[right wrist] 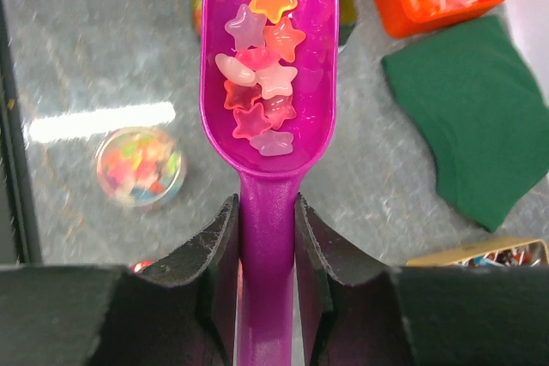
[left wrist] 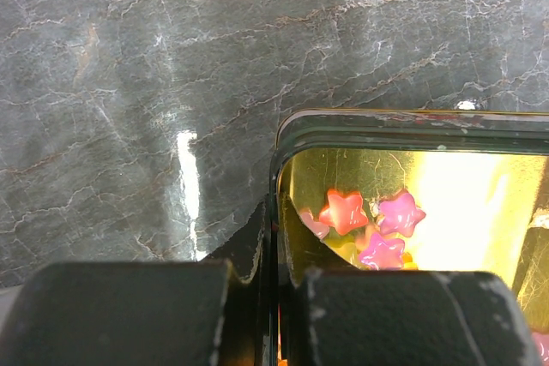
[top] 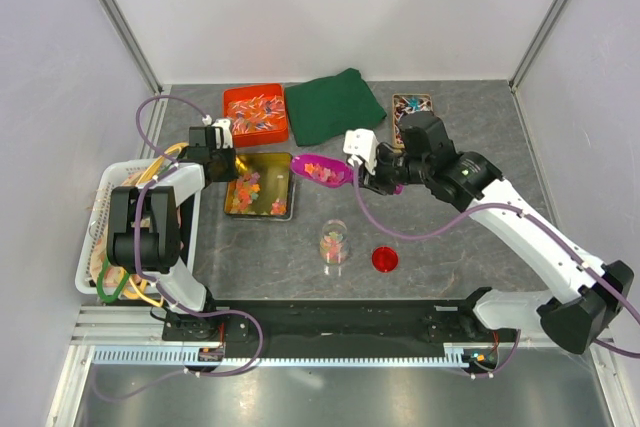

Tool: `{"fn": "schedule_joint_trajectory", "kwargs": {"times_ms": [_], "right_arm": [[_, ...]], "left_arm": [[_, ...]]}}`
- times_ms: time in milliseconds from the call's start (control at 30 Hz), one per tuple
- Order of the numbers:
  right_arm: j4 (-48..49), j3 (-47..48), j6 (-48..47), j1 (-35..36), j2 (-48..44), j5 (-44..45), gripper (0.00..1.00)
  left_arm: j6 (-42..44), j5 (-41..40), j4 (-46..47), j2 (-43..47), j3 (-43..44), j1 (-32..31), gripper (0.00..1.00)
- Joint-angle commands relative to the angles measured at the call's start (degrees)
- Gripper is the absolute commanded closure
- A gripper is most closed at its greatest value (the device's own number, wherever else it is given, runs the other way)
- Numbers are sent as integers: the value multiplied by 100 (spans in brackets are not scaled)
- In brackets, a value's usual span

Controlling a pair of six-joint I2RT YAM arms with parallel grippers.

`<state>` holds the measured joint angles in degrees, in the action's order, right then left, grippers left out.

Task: Pack the candies
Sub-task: Place the storage box at the center of the board.

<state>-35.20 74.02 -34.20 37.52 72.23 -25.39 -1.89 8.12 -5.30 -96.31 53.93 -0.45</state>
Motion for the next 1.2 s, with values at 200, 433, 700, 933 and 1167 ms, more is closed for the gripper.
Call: {"fn": "schedule_joint_trajectory", "kwargs": {"times_ms": [200,433,700,933,1167], "right_arm": [[-1278,-572,-834,-8,-780,-80,100],[-2218,-458,-1247,1,-877,77,100],[-2816,-388,-1476,1,-877,376,100],[-3098,-248,-1608,89,-728,684,100],[-3432,139,-1678,388,-385,965,100]], "left_arm": [[75,287,345,148,-23,194,98],[119,216,363,113,-32,203,98],[127,190,372,69,-23,238,98],[128,181,389,69,-32,273,98],[119,190,407,25,-32,282,98]]}}
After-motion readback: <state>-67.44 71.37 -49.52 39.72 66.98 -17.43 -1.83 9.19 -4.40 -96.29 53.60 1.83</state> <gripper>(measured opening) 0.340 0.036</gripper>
